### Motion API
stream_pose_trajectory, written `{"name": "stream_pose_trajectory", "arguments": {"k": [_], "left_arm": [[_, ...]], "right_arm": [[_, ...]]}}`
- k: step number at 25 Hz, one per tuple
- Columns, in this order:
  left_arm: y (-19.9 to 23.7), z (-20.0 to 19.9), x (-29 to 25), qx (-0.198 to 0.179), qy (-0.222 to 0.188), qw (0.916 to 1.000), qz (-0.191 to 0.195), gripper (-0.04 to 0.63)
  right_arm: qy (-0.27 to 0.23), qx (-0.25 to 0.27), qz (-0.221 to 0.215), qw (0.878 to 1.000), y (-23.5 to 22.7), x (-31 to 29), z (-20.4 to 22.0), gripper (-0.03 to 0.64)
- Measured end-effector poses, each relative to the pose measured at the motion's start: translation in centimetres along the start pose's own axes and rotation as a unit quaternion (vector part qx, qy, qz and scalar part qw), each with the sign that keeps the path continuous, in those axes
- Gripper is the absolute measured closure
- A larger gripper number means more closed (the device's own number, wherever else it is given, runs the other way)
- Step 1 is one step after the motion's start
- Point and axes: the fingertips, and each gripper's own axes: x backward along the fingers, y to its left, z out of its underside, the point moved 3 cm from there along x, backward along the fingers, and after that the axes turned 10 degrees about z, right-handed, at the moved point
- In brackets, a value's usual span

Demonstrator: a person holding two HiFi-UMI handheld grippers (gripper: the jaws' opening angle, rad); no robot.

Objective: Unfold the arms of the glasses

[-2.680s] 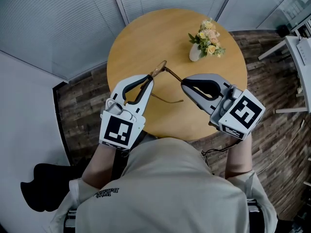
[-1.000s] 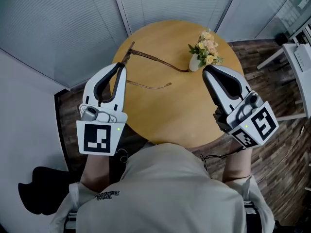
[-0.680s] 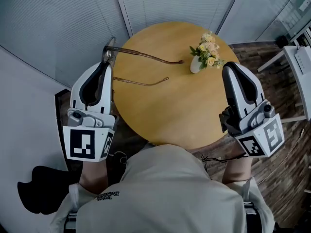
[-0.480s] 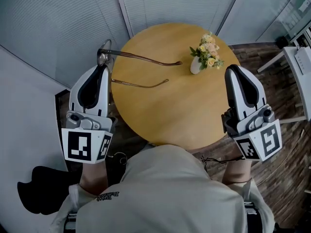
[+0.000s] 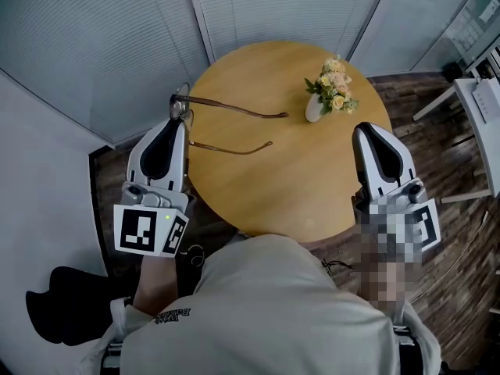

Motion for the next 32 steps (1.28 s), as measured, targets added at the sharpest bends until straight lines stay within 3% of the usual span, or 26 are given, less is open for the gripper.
{"name": "stream_pose_trajectory", "arguments": {"k": [11, 19, 32], "left_arm": [[-1.9, 2.8, 0.8, 0.008, 0.043, 0.9990, 0.011, 0.557], [-3.0, 3.4, 1.7, 0.007, 0.054, 0.9984, 0.016, 0.557], [-4.6, 4.2, 0.4, 0.008, 0.064, 0.9972, 0.037, 0.557]], "right_arm": [[0.041, -0.063, -0.030, 0.997, 1.2, 0.4, 2.4, 0.575], [0.060, -0.066, -0.056, 0.994, 2.5, 0.4, 3.6, 0.577], [0.082, -0.038, -0.046, 0.995, 1.6, 0.8, 5.2, 0.577]]}}
